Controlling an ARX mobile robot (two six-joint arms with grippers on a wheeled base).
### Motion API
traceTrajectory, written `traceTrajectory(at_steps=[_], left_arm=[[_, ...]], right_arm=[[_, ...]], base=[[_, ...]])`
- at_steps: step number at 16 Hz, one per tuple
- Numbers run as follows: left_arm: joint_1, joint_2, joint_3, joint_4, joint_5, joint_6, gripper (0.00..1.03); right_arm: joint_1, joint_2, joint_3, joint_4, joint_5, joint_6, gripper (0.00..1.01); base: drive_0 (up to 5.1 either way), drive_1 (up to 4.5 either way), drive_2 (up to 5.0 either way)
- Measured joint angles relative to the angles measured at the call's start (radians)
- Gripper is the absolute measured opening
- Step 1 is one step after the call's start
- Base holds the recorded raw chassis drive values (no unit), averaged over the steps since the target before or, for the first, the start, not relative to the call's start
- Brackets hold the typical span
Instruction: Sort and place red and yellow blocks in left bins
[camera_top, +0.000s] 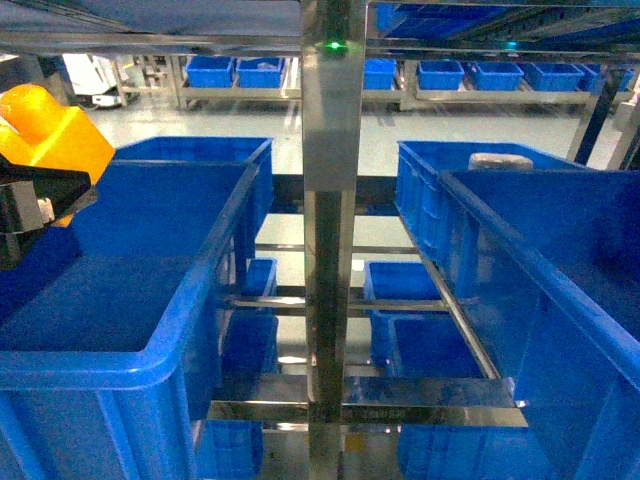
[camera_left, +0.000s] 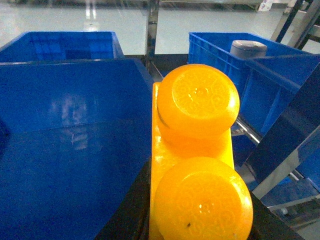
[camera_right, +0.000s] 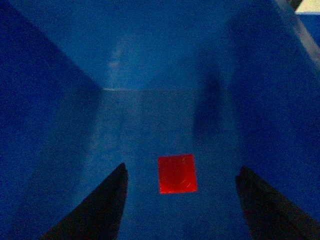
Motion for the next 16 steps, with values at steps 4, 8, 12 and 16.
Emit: traceTrajectory(at_steps=[4,8,12,16], left_arm=[[0.000,0.000,0.000,0.000,0.000,0.000,0.26],[0.000,0.000,0.000,0.000,0.000,0.000,0.26],[0.000,0.000,0.000,0.000,0.000,0.000,0.26],[0.000,0.000,0.000,0.000,0.000,0.000,0.26]], right_arm=[[0.037,-0.029,-0.069,0.039,0.003,0.041,1.00],[0.036,-0.124,-0.225,0.144,0.027,0.058,0.98],[0.036,-0.285,-0.412,0.254,0.015,0.060,0.98],[0.015,-0.649,-0.704,0.303,0.016,0.103,0.98]], base=[[0.0,0.00,0.0],[0.0,0.00,0.0],[0.0,0.00,0.0],[0.0,0.00,0.0]])
